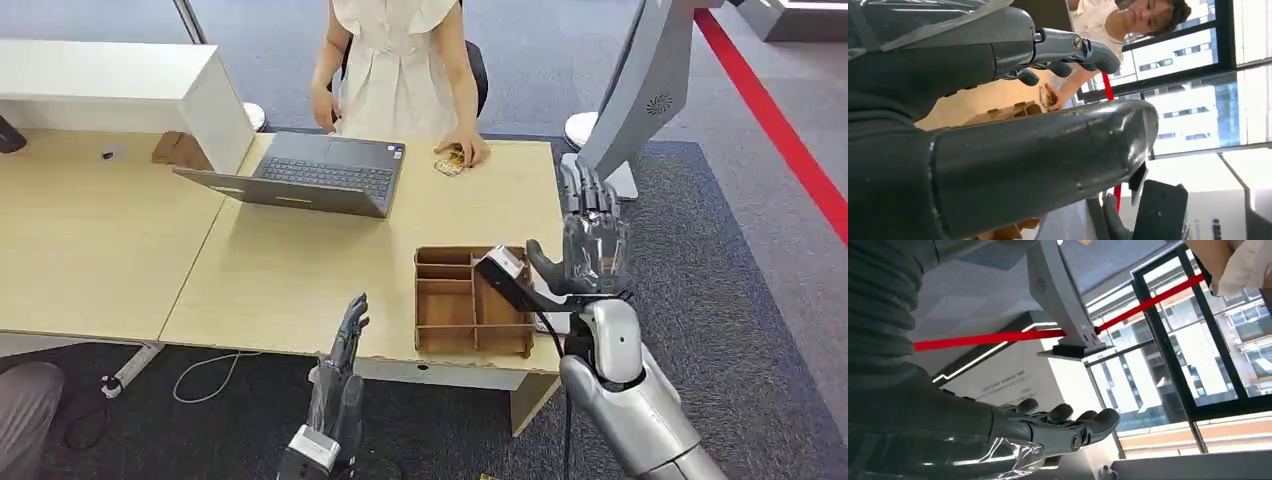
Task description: Pass the card to the sensor for recognition and then transmit it.
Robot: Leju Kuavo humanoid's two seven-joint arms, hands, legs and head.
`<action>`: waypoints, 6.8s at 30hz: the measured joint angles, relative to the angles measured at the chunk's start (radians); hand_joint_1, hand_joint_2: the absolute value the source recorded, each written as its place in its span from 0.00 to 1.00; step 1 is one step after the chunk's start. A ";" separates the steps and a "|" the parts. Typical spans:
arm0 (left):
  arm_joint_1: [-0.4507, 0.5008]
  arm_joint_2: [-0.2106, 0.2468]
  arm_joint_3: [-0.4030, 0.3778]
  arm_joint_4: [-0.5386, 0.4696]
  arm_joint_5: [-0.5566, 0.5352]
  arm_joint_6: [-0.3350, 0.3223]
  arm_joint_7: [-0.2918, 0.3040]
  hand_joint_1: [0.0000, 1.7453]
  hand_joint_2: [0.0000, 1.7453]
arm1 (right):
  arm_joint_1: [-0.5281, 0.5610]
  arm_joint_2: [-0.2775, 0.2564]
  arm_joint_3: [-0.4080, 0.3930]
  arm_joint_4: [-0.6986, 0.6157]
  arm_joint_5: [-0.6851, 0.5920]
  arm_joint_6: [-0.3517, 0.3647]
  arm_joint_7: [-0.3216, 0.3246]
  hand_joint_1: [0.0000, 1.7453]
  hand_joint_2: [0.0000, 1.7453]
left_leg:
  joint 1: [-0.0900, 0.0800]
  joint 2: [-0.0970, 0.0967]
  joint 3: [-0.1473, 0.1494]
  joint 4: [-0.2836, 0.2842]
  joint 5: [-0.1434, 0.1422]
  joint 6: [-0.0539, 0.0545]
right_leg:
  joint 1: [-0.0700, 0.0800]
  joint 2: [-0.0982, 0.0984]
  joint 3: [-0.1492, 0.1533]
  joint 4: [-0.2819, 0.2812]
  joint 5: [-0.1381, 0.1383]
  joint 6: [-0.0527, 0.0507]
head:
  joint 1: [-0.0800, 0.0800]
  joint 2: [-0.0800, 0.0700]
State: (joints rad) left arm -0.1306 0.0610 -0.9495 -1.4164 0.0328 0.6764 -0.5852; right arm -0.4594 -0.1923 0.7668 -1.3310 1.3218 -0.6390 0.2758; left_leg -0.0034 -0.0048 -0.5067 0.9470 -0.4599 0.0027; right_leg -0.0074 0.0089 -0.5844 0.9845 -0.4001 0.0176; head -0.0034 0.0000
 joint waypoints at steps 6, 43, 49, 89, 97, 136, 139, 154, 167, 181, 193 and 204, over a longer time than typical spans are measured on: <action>0.012 -0.003 0.018 -0.006 -0.014 0.000 0.005 0.00 0.00 | -0.001 0.006 0.019 0.020 -0.027 0.000 -0.039 0.00 1.00 | 0.000 0.000 0.000 0.000 0.000 0.000 | 0.000 0.000 0.000 0.000 0.000 0.000 | 0.000 0.000; 0.061 -0.008 0.077 -0.028 -0.021 0.000 0.000 0.00 0.00 | -0.027 0.122 0.151 0.215 -0.107 0.073 -0.175 0.00 1.00 | 0.000 0.000 0.000 0.000 0.000 0.000 | 0.000 0.000 0.000 0.000 0.000 0.000 | 0.000 0.000; 0.056 -0.005 0.068 -0.028 0.006 0.000 -0.006 0.00 0.00 | -0.052 0.152 0.163 0.284 -0.109 0.082 -0.166 0.00 1.00 | 0.000 0.000 0.000 0.000 0.000 0.000 | 0.000 0.000 0.000 0.000 0.000 0.000 | 0.000 0.000; 0.005 0.012 -0.010 -0.013 0.061 0.000 -0.045 0.00 0.00 | -0.172 0.181 0.211 0.460 0.049 0.146 -0.057 0.00 1.00 | 0.000 0.000 0.001 0.000 0.000 0.000 | 0.000 0.000 0.000 0.000 0.000 0.000 | 0.000 0.000; 0.009 0.010 -0.002 -0.013 0.052 0.000 -0.047 0.00 0.00 | -0.177 0.148 0.217 0.384 0.083 0.223 -0.046 0.00 1.00 | 0.000 0.000 0.001 0.000 0.000 0.000 | 0.000 0.000 0.000 0.000 0.000 0.000 | 0.000 0.000; 0.085 -0.018 0.113 -0.013 -0.016 0.000 -0.060 0.00 0.00 | -0.180 0.111 0.240 0.242 -0.043 0.159 -0.191 0.00 1.00 | 0.000 0.000 0.001 0.000 0.000 0.000 | 0.000 0.000 0.000 0.000 0.000 0.000 | 0.000 0.000; 0.086 -0.018 0.114 -0.013 -0.016 0.000 -0.064 0.00 0.00 | -0.177 0.118 0.246 0.242 -0.057 0.160 -0.203 0.00 1.00 | 0.000 0.000 0.001 0.000 0.000 0.000 | 0.000 0.000 0.000 0.000 0.000 0.000 | 0.000 0.000; 0.087 -0.019 0.116 -0.013 -0.025 0.000 -0.061 0.00 0.00 | -0.145 0.135 0.282 0.274 -0.095 0.244 -0.247 0.00 1.00 | 0.000 0.000 0.001 0.000 0.000 0.000 | 0.000 0.000 0.000 0.000 0.000 0.000 | 0.000 0.000; 0.095 -0.024 0.128 -0.013 -0.053 0.000 -0.059 0.00 0.00 | -0.166 0.138 0.281 0.373 0.056 0.241 -0.036 0.00 1.00 | 0.000 0.000 0.000 0.000 0.000 0.000 | 0.000 0.000 0.000 0.000 0.000 0.000 | 0.000 0.000; 0.106 -0.032 0.151 -0.013 -0.050 0.000 -0.047 0.00 0.00 | -0.199 0.142 0.263 0.443 0.119 0.270 0.100 0.00 1.00 | 0.000 0.000 0.001 0.000 0.000 0.000 | 0.000 0.000 0.000 0.000 0.000 0.000 | 0.000 0.000; 0.113 -0.036 0.164 -0.013 -0.052 0.000 -0.065 0.00 0.00 | -0.199 0.141 0.257 0.455 0.072 0.252 0.065 0.00 1.00 | 0.000 0.000 0.001 0.000 0.000 0.000 | 0.001 0.000 0.000 0.000 0.000 0.000 | 0.000 0.000; 0.119 -0.041 0.177 -0.013 -0.062 0.000 -0.065 0.00 0.00 | -0.212 0.151 0.259 0.471 0.069 0.239 0.061 0.00 1.00 | 0.000 0.000 0.001 0.000 0.000 0.000 | 0.001 0.000 0.000 0.000 0.000 0.000 | 0.000 0.000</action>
State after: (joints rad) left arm -0.0119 0.0198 -0.7725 -1.4294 -0.0294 0.6764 -0.6504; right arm -0.6719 -0.0408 1.0258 -0.8602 1.3912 -0.3998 0.3369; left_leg -0.0033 -0.0047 -0.5058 0.9469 -0.4598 0.0025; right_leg -0.0069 0.0090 -0.5842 0.9847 -0.4000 0.0175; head -0.0034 0.0000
